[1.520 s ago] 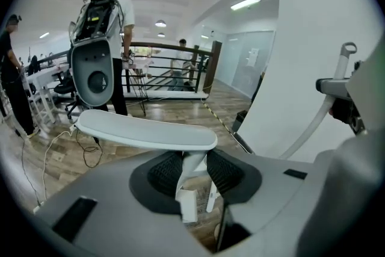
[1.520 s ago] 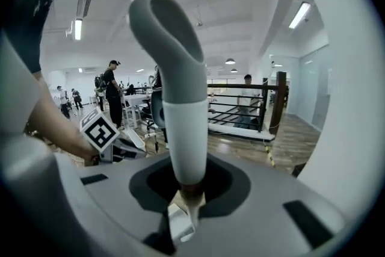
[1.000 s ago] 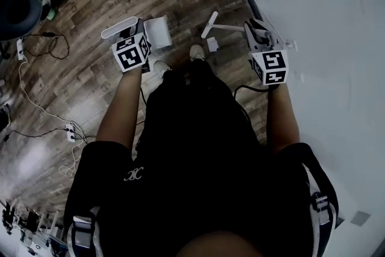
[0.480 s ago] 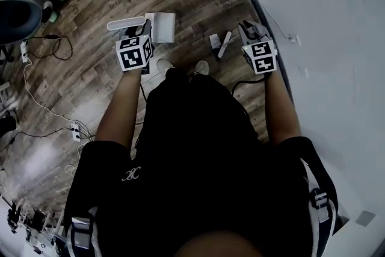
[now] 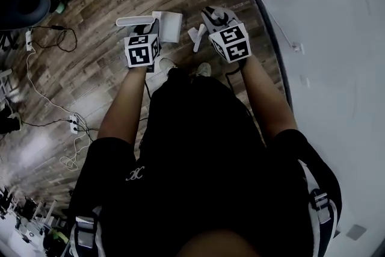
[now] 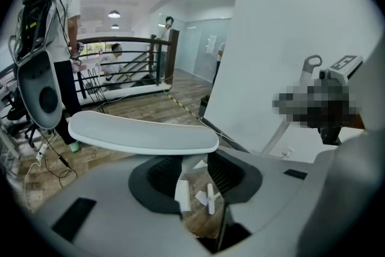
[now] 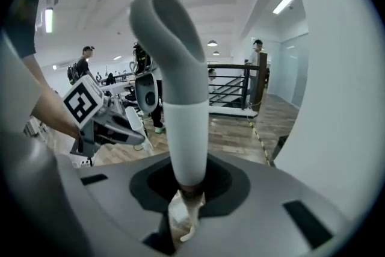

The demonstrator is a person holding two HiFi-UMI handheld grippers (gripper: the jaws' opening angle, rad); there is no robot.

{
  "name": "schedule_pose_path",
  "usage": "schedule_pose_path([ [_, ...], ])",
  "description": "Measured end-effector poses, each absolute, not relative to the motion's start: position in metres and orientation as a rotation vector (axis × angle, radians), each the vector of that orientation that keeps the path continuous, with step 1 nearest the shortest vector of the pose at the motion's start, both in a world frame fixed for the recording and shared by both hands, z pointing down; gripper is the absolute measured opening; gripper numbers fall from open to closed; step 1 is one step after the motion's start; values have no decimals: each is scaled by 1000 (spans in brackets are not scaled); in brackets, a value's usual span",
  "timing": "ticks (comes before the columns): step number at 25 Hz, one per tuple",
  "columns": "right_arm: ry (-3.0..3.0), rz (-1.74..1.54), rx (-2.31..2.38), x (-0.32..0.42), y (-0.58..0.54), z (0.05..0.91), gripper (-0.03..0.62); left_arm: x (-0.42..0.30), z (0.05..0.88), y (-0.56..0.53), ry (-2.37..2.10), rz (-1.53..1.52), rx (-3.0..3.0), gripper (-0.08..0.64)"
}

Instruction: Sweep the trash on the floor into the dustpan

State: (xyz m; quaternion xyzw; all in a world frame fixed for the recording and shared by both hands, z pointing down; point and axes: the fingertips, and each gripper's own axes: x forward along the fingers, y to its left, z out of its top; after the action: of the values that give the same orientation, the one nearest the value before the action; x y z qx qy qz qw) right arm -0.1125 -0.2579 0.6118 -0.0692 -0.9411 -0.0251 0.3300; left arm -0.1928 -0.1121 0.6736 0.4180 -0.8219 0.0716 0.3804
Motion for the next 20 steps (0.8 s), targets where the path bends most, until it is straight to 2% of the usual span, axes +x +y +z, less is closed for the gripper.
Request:
schedule_pose_path([
  [11, -2572, -58, -324, -157, -212, 575, 69, -194, 677, -104, -2106, 147, 1058, 133],
  [20, -2663, -95, -254, -147, -224, 521, 67, -219, 666, -91, -2156, 153, 945, 127],
])
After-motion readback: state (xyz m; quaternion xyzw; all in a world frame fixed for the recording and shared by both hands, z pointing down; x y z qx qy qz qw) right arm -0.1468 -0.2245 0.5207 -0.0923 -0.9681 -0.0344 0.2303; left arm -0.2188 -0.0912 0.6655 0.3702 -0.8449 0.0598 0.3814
